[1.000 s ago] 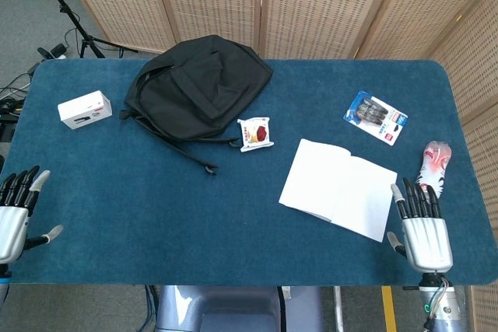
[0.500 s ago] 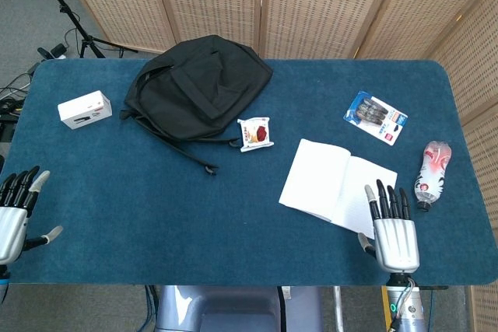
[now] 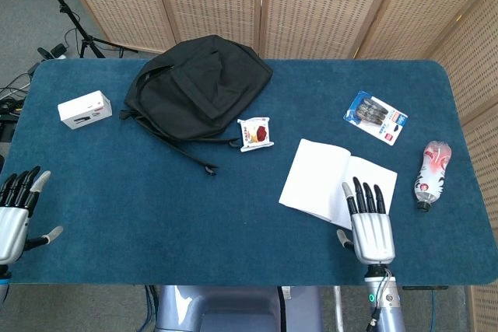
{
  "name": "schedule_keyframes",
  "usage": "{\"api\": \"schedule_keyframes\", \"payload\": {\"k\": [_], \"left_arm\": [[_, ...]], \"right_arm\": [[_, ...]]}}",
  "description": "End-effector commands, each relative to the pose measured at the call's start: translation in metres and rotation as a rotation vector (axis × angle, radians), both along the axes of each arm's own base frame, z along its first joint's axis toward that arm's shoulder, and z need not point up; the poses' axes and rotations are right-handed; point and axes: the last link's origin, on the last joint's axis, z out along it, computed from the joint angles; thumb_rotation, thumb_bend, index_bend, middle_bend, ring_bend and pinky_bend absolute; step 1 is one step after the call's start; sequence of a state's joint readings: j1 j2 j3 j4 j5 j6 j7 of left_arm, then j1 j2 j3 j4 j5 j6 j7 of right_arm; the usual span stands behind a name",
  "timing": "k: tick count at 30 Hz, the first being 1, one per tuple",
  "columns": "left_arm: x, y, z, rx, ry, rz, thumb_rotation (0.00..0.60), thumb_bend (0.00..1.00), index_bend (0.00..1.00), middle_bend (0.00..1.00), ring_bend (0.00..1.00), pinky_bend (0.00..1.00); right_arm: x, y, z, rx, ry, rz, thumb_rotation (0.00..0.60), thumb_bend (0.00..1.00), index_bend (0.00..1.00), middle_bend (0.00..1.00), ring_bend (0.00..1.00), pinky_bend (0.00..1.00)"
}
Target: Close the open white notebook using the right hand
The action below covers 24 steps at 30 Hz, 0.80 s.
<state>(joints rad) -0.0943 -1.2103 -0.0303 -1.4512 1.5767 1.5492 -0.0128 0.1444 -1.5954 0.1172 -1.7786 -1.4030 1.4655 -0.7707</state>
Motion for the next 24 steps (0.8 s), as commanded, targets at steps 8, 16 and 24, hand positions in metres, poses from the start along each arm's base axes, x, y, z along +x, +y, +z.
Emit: {"api": "schedule_keyframes", "payload": {"k": [8, 16, 24], "left_arm": [[0.001, -0.001, 0.0, 0.001, 0.001, -0.004, 0.552, 0.07, 0.0, 0.0, 0.0, 0.0], [0.001, -0.001, 0.0, 0.002, -0.001, -0.006, 0.552, 0.07, 0.0, 0.0, 0.0, 0.0], [0.001, -0.002, 0.0, 0.003, -0.004, -0.007, 0.553, 0.07, 0.0, 0.0, 0.0, 0.0]], "right_arm": [[0.013, -0.002, -0.015, 0.011, -0.034, -0.005, 0.6, 0.26, 0.0, 0.0, 0.0, 0.0], [0.025, -0.005, -0.027, 0.036, -0.063, 0.002, 0.6, 0.26, 0.0, 0.0, 0.0, 0.0], [0.028, -0.014, -0.036, 0.046, -0.08, -0.004, 0.6, 0.26, 0.0, 0.0, 0.0, 0.0]]}}
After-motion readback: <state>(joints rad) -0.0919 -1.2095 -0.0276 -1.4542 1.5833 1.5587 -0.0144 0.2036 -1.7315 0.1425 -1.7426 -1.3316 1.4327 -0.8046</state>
